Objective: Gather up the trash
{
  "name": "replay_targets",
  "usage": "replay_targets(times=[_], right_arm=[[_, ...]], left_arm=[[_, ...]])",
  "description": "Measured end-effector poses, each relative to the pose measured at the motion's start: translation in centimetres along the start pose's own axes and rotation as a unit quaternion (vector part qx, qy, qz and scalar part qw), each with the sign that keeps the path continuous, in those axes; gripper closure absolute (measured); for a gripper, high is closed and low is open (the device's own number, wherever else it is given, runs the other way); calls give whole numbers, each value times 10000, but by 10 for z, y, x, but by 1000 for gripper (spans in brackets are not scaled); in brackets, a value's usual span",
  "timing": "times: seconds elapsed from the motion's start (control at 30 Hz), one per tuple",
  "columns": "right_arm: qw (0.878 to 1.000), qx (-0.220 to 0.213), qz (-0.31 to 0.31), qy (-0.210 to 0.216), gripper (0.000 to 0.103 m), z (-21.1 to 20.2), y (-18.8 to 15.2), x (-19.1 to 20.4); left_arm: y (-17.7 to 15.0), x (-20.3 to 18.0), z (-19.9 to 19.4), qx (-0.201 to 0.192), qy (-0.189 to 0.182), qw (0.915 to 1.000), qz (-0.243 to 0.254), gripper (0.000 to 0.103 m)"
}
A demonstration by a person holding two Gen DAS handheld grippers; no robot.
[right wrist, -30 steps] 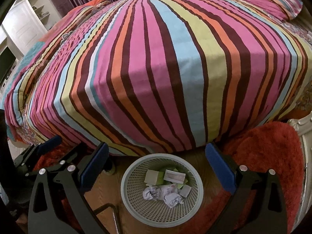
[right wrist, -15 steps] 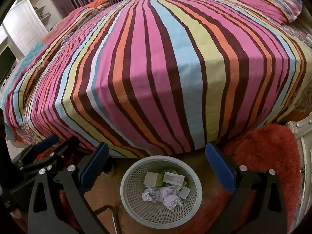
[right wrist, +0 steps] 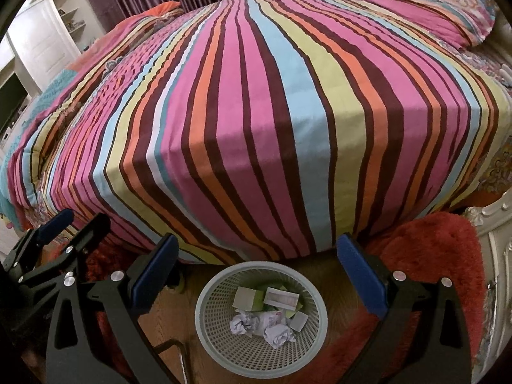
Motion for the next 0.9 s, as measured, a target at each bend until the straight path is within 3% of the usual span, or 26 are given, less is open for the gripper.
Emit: replay_targets(times=[0.3,0.9], right_arm=[[10000,-22,-46,-16,8,-2,2,1],[10000,-6,-1,-64,8,-2,1,-1]], left_arm=[[-4,-1,3,120,-257,9995,-145,21],[-6,-4,6,200,-199,9996,-95,21]])
Point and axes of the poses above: each gripper's, at about its wrist camera, not at the fingertips, and z roughly the way its jaws point, x to its left, y to its top, the point moved 6 cm from there along z, roughly the way its jaws point, and after that the axes turned 10 degrees about -z, right-handed, at the moved point
